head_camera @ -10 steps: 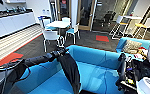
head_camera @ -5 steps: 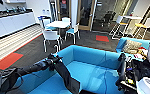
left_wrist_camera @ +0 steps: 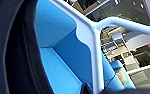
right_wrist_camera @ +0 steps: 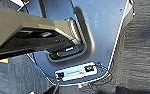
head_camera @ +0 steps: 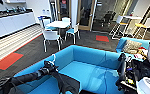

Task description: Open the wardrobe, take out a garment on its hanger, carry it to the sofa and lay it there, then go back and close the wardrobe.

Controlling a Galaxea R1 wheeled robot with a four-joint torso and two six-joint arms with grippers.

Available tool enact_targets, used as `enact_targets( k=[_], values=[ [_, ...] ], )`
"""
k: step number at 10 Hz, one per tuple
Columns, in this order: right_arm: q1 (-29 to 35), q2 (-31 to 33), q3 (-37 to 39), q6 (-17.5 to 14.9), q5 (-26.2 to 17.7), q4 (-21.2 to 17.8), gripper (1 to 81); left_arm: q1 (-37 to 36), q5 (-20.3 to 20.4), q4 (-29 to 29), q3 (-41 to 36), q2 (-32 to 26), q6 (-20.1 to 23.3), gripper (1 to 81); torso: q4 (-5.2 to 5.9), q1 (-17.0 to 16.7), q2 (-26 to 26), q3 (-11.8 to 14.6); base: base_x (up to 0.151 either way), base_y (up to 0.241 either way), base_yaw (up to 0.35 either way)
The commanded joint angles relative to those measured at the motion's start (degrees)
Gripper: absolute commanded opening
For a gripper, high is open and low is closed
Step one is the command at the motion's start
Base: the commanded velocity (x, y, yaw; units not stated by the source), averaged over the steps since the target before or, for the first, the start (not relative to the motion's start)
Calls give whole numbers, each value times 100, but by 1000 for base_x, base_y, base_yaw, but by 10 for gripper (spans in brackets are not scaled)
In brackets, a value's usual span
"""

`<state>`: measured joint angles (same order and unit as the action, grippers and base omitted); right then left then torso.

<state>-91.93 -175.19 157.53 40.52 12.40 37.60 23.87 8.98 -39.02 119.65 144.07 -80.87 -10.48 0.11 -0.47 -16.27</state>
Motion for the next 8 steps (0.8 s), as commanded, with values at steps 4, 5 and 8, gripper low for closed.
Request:
enact_targets(
  k=[4, 5, 8],
  values=[
    [-6, 34, 22, 0, -291, 46, 811, 24, 191, -694, -73, -229, 45, 10, 0, 0, 0, 2, 0, 0, 0],
    [-14, 34, 23, 0, -291, 46, 811, 219, 191, -712, 58, -220, 63, 10, 0, 0, 0, 2, 0, 0, 0],
    [-6, 26, 14, -26, -291, 90, 811, 702, 218, -975, 567, -142, 133, 10, 0, 0, 0, 2, 0, 0, 0]
  ],
)
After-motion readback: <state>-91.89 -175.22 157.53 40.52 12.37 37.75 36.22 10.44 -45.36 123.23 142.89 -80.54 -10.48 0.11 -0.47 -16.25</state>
